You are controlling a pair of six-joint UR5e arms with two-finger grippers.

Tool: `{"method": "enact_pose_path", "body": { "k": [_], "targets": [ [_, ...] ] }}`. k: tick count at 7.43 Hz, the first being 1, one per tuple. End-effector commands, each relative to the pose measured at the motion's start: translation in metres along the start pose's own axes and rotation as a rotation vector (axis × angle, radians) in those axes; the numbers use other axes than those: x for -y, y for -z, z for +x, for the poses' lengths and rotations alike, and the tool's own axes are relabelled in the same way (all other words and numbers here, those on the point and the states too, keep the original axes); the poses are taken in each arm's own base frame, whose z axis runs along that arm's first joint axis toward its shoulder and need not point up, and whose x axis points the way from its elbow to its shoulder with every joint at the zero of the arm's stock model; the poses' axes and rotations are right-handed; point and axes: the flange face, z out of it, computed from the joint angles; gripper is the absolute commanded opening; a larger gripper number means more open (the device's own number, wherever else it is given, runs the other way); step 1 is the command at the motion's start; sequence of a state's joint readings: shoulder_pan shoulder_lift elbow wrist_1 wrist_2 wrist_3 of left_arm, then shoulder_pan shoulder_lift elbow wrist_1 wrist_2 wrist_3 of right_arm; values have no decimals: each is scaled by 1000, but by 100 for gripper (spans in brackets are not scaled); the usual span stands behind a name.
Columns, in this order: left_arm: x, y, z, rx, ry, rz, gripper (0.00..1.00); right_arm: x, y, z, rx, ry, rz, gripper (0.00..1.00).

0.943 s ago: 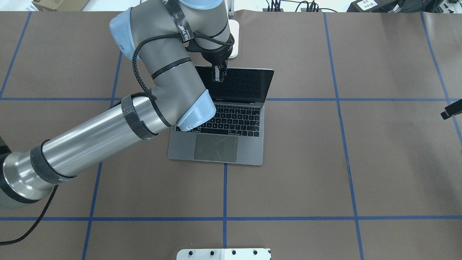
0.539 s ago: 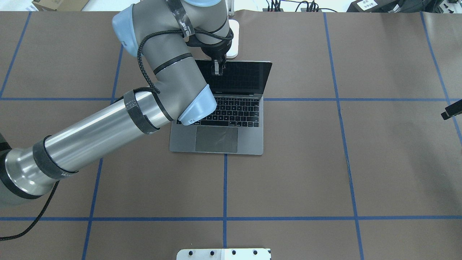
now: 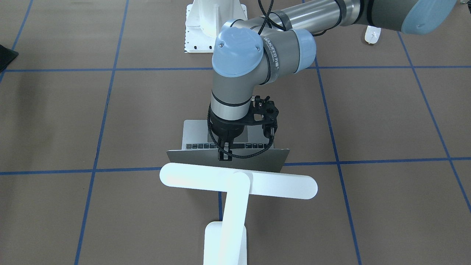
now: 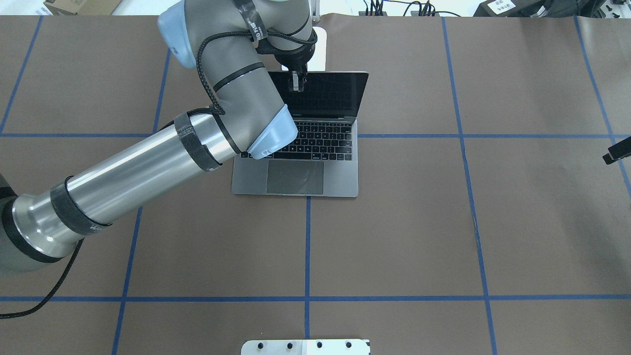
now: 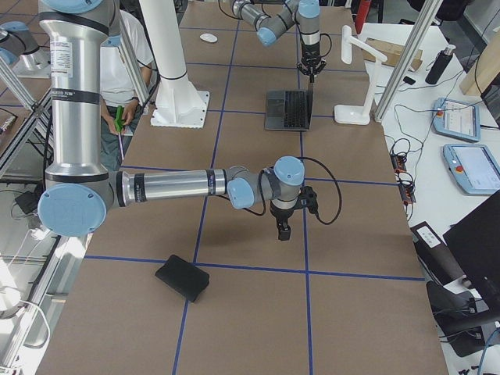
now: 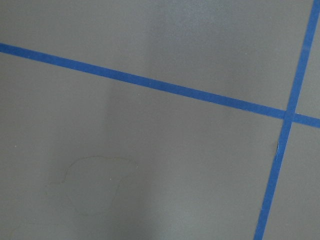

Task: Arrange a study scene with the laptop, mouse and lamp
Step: 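Lower the laptop flat in front of the lamp with the left gripper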

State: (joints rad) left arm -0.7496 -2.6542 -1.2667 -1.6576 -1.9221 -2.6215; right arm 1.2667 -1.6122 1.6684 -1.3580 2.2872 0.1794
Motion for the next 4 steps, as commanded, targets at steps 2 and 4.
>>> {"method": "enact_pose_path", "body": {
  "k": [2,4],
  "targets": [
    [0,-4,7,-7,13,5,0,1,-3,3,-3,-6,-6,100],
    [2,-4,11,-8,20,11,0,1,-3,3,-3,-6,-6,100]
  ]
}}
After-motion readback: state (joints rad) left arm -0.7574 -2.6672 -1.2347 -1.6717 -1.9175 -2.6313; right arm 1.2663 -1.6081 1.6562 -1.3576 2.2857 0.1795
